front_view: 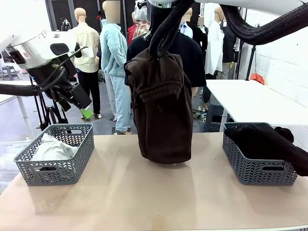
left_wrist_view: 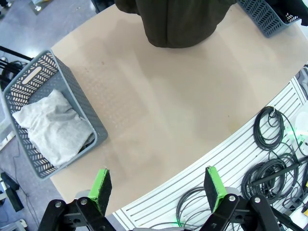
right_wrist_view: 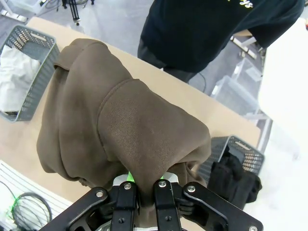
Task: Sort the tops and bottoms.
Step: Lift clothes from the center of the table with your right hand, then sort the clothes according to human instructions.
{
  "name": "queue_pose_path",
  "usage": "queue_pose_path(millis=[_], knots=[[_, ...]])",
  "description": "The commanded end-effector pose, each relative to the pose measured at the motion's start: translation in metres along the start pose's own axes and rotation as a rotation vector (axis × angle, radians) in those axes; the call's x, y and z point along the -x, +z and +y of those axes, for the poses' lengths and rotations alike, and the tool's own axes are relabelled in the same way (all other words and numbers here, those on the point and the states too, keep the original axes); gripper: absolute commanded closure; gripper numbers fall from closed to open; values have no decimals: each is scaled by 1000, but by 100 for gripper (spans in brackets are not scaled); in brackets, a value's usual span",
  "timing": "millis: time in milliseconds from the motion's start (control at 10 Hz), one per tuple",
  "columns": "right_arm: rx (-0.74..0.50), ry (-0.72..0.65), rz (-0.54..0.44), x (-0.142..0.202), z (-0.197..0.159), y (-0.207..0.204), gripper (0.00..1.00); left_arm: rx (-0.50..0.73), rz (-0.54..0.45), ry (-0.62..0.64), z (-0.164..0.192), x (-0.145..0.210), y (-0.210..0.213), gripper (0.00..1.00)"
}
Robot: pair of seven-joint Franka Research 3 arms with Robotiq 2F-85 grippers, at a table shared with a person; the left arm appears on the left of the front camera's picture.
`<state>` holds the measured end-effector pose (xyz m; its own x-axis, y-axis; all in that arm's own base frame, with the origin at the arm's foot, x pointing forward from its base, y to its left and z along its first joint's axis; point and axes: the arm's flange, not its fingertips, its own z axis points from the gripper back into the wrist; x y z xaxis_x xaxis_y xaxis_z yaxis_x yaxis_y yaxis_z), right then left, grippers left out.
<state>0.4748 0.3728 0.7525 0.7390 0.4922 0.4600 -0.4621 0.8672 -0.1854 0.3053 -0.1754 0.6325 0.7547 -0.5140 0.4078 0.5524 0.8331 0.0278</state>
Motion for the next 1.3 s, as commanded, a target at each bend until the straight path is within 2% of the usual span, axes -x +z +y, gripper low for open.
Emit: queue_pose_path(millis=[0,1200], knots=[[0,0,-16,-1,-1,6,100,-16,-9,-3,2,1,-1,0],[0,0,-16,-1,-1,6,100,-16,-9,-3,2,1,-1,0]])
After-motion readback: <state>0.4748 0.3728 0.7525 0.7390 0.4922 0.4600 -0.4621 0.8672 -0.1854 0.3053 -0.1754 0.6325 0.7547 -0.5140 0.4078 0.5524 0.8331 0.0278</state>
